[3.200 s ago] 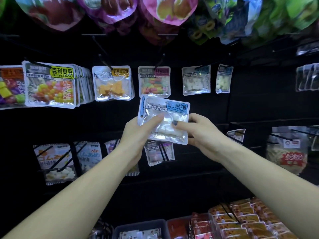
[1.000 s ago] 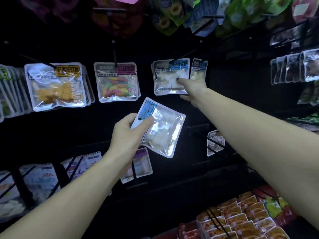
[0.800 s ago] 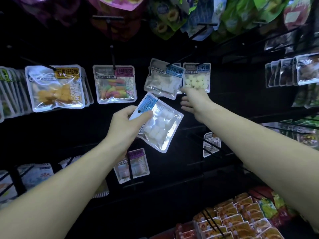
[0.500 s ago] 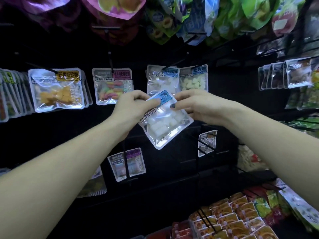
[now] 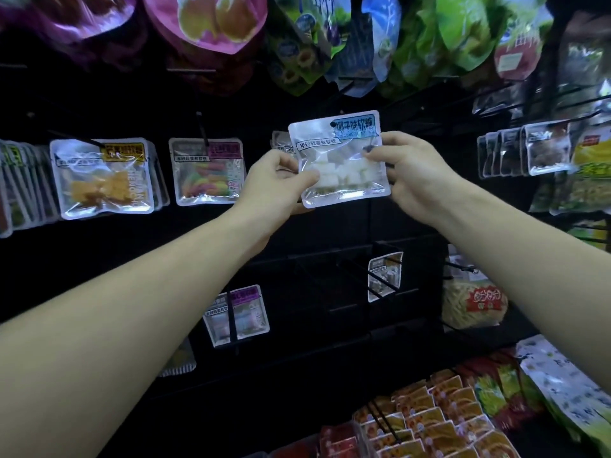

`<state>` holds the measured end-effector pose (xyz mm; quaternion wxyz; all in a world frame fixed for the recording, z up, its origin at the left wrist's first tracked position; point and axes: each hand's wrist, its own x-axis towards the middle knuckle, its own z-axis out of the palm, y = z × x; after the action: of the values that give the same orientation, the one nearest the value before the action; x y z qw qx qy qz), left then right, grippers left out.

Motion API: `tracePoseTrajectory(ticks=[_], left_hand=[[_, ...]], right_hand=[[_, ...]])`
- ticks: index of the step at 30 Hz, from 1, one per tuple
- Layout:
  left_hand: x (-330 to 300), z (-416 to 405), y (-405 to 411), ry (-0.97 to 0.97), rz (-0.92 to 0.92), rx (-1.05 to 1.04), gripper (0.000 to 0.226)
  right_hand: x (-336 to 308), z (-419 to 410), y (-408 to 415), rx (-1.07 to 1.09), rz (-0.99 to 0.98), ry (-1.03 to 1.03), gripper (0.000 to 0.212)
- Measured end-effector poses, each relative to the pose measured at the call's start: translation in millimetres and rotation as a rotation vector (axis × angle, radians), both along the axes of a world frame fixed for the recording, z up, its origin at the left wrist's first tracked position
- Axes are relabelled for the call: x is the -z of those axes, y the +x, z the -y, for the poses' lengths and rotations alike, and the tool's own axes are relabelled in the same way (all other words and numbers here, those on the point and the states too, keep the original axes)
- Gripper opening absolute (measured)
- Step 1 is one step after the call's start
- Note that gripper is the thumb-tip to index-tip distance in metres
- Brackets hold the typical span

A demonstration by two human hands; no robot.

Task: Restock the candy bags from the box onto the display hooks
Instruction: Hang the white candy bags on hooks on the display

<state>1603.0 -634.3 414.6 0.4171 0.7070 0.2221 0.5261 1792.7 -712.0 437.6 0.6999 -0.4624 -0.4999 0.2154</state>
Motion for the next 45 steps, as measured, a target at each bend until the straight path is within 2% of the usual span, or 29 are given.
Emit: tracePoseTrajectory(ticks=[9,16,21,37,40,43,45], left_hand=[[-13.4,2.5,1.8,0.018,0.066,0.004,0.018],[-15.2,-9.2,7.2,-0.013,0.021,-0.051,0.019],[-11.4,-26.2,7.7,-0.044,-0.032,-0.097,0.02],[40.1,-76.9,3.5,-0.047,-0.226,-0.165,0.025],[45.3,-74.5,4.2,-0.031,-0.247,-0.168,0.021],[51.5,-64.9,1.7,0.004,-0.298,-0.165,0.019],[57.1,-51.1,-4.4,0.081,-0.366,-0.168,0.017]], right_hand=[[-4.1,-0.1,4.0,0.019,-0.055,0.021,0.019],[-7.0,-11.9,4.3,0.029,-0.075,-0.042,0.021],[-6.6,-37.7,7.2,0.051,-0.117,-0.074,0.028],[7.6,-161.0,15.3,0.231,-0.082,-0.13,0.019],[10.5,-160.3,11.1,0.268,-0.071,-0.133,0.027],[21.6,-149.1,8.5,0.262,-0.063,-0.17,0.047],[32.5,-130.4,3.8,0.341,0.025,-0.234,0.056]])
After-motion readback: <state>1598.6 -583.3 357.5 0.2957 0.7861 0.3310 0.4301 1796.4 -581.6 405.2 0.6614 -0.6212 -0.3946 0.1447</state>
